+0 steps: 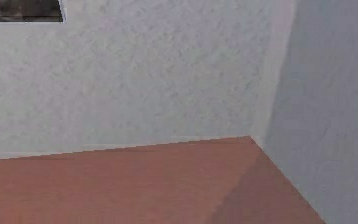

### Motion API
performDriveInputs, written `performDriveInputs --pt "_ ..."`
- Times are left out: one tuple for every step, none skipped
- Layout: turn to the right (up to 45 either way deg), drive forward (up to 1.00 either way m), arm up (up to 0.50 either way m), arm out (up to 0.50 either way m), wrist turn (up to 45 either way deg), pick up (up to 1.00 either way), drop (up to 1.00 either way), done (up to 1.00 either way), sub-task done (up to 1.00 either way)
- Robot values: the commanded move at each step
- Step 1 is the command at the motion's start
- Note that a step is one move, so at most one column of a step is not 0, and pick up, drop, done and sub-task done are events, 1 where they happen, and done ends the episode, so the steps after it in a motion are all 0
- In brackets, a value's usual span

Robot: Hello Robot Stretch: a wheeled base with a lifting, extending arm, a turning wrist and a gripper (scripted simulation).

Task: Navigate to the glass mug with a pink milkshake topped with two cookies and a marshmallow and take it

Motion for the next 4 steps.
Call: performDriveInputs --pt "0.0 0.1 0.0 0.0 0.0 0.0 0.0 0.0 0.0" --pt "-24.0 0.0 0.0 0.0 0.0 0.0 0.0 0.0 0.0" --pt "0.0 0.45 0.0 0.0 0.0 0.0 0.0 0.0 0.0" --pt "-45.0 0.0 0.0 0.0 0.0 0.0 0.0 0.0 0.0"
